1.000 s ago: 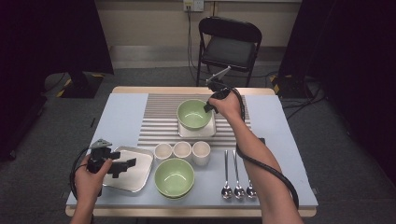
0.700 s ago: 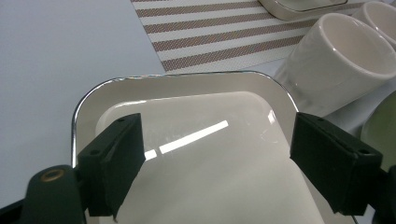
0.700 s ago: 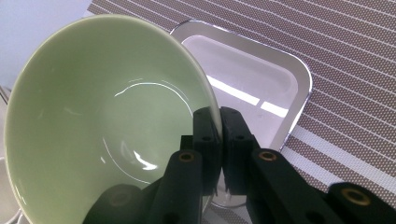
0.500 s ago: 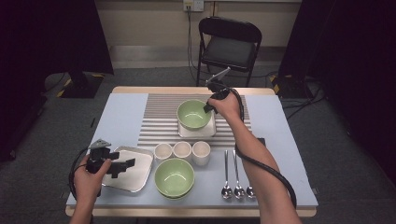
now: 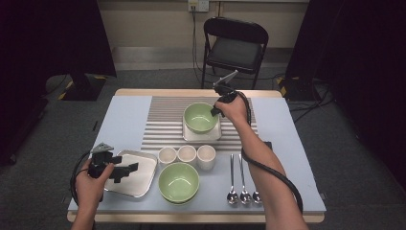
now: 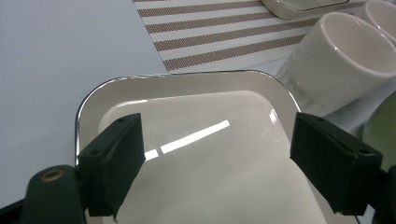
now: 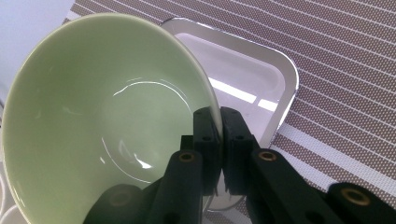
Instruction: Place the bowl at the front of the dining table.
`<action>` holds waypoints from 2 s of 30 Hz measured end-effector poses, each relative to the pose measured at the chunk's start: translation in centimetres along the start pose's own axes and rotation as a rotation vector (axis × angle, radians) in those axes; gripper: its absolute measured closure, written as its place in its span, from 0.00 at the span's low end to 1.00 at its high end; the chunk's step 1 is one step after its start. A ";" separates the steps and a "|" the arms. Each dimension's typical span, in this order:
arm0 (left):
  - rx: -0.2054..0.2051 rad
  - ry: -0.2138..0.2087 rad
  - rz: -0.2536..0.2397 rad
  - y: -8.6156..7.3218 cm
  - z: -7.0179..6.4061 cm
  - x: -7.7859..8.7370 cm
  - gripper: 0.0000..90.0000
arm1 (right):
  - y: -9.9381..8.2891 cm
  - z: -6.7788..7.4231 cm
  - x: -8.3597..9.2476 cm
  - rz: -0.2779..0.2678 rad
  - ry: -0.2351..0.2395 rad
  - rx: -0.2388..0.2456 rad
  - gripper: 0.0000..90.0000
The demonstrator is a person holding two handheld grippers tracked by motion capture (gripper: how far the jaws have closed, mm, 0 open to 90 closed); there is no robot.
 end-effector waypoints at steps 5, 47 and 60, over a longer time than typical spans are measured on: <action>-0.003 0.009 0.002 0.0 0.0 0.0 0.19 | -0.2 -0.4 -0.3 -0.001 -0.003 -0.011 0.96; 0.010 0.001 -0.009 0.1 0.2 0.2 0.19 | -0.2 -1.5 -1.6 0.022 -0.055 -0.040 0.96; 0.012 -0.001 -0.006 0.0 0.3 0.1 0.19 | -0.1 -1.6 -2.6 0.025 -0.050 -0.042 0.96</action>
Point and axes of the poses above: each handheld gripper's, and its own axes: x roughly backward along the jaws, y roughly out of its top, z roughly to its left, the point moved 3 cm from there along -x, roughly forward along the jaws, and after that the axes turned 14 degrees about x, right-handed, at the moved point
